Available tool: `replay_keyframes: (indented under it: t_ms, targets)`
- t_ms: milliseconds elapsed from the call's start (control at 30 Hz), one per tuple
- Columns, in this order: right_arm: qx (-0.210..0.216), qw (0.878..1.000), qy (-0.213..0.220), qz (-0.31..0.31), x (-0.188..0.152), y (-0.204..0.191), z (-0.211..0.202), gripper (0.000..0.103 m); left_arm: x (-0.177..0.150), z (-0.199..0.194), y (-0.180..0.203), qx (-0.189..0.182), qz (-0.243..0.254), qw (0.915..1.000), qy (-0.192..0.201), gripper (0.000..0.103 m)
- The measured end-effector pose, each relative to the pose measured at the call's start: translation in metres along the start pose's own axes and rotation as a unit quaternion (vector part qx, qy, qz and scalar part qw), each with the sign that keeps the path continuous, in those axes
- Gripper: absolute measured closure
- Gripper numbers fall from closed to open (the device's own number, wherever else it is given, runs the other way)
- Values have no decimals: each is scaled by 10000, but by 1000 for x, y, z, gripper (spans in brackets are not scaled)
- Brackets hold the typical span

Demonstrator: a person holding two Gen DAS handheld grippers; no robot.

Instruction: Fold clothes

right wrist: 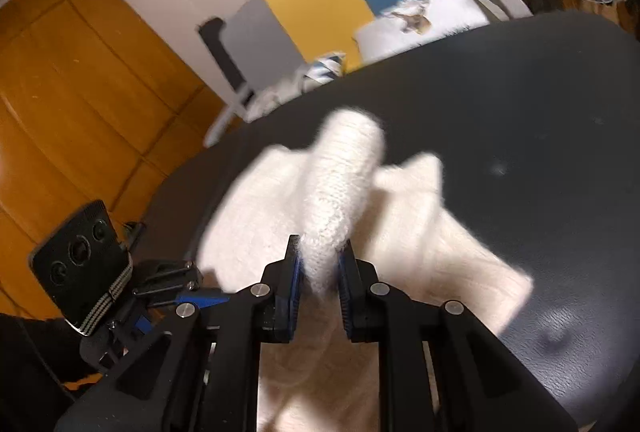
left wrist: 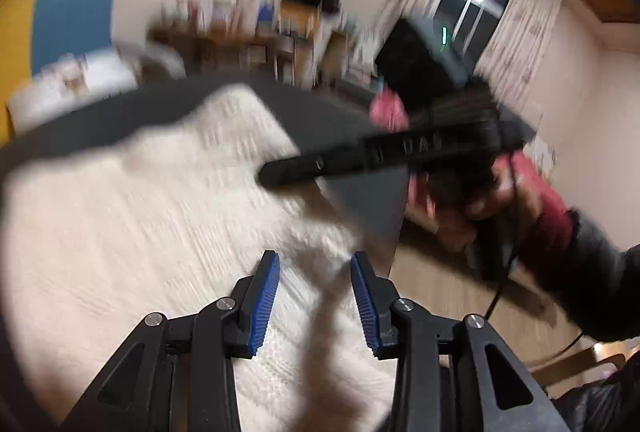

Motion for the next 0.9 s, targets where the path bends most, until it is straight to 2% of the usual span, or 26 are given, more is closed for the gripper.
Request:
replay_keyframes:
  t_ms: [67,100,200,300,333,400,433,467,533,633,733,767,833,900]
  targets:
    - [-145,9993,-284,180,-13,16,21,85,-6,9,9,229,372,9990,103,65]
    - [-214,9985,-422,271,-19,24,31,85,-5,10,13,284,386,9988,65,65]
    - [186,9976,-63,658,-22,35,17,82,5,-6,10,-129,-49,9997,219,64]
    - [332,9984,150,425,-28,27,-11,80,15,-31,0,-356,-364,9960,735,64]
    - [553,9976,215,345,-35,24,-25,77,20,-39,-4,-377,-455,9942,902,64]
    - [944,9951,238,179,-48,18,-46,62,29,-50,-22,-407,-679,9907,1103,64]
    - [1160,9930,222,83,-57,14,-57,50,34,-50,-29,-310,-734,9901,1157,64]
    - [1285,9916,80,-90,-65,6,-60,41,41,-48,-34,-192,-738,9904,1150,64]
    - [1528,9871,-206,-434,-81,-10,-67,33,50,-40,-40,142,-726,9915,1067,64]
    - [1320,9850,-721,-844,-102,-26,-58,32,55,-27,-54,582,-859,9905,898,65]
    - [1355,9819,-1010,-855,-108,-28,-39,32,44,-31,-53,639,-903,9889,989,65]
    - [1469,9797,-1050,-867,-113,-29,-41,32,45,-28,-53,602,-890,9892,994,65]
    - [1968,9695,-1094,-970,-110,-42,-41,32,45,-19,-47,541,-812,9915,861,65]
    - [2462,9566,-1135,-1071,-108,-54,-42,32,45,4,-45,618,-624,9946,556,65]
Point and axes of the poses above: each gripper's, at about its wrist camera, not at the fingertips, and z roughly the way its jaws point, y to its right, x to its top, the point moved 1 cm from there along z, roughly the way its jaws point, and after that the axes turned 10 degrees about -x, right-handed, at the moved point
